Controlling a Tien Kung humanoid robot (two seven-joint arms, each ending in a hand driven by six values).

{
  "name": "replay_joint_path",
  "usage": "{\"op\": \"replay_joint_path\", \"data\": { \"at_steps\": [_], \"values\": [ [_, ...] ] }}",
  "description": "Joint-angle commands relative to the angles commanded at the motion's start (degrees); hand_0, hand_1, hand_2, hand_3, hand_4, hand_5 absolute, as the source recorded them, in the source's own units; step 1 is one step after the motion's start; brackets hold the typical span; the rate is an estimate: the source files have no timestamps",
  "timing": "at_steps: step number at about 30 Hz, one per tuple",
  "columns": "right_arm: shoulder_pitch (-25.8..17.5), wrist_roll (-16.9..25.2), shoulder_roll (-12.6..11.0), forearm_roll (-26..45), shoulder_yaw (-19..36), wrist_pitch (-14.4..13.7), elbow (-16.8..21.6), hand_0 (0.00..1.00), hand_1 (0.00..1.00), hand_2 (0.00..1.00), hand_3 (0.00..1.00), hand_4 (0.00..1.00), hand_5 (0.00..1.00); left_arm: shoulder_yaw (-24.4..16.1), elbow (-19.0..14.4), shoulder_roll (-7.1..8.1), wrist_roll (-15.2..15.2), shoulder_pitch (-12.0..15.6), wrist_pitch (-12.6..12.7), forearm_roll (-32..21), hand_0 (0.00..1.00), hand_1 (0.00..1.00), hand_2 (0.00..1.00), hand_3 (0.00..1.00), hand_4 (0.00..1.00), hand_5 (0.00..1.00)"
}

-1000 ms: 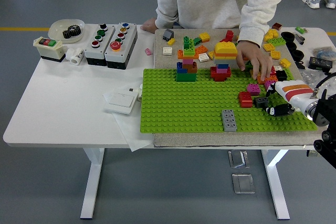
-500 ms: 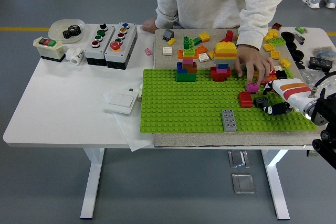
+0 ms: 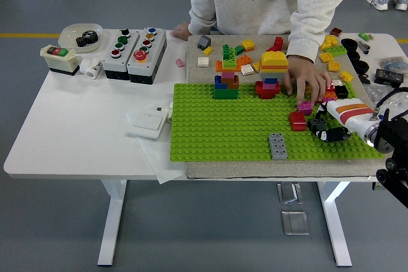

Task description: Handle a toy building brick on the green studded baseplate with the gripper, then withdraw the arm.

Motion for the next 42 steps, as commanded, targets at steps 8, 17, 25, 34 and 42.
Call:
{"op": "replay_joint_path", "data": {
  "at_steps": [8,17,25,34,42],
  "values": [
    [-0.1,0.6,-0.2,-0.1,0.0,-0.3,0.1,0.550,0.621,0.653,0.606,0.791,0.396,0.0,0.0,0.05,0.1,0.0,-0.1,0.1,0.785,0.710,0.605,0.541,0.534,0.558],
    [-0.3,1.2,-0.5,0.0,0.1,-0.8,0.4,0.483,0.520,0.561,0.534,0.742,0.401,0.1,0.0,-0.03,0.0,0.1,-0.1,0.1,0.785,0.710,0.606,0.541,0.534,0.557],
    [-0.4,1.4,-0.7,0.3,0.3,-0.6,0.7,0.480,0.504,0.547,0.523,0.732,0.400,-0.4,0.0,-0.06,0.0,0.1,0.0,0.6,0.785,0.710,0.605,0.541,0.534,0.558],
    [-0.6,1.4,-1.4,0.8,1.4,-0.8,1.9,0.485,0.498,0.544,0.519,0.716,0.403,-0.4,0.0,-0.10,0.0,0.1,0.0,0.6,0.786,0.709,0.606,0.541,0.534,0.557],
    [-1.0,1.3,-2.7,3.6,2.0,-0.7,3.9,0.485,0.498,0.543,0.518,0.703,0.402,-1.1,0.0,-0.12,0.1,0.1,0.0,1.0,0.785,0.712,0.605,0.541,0.534,0.557]
  ]
}}
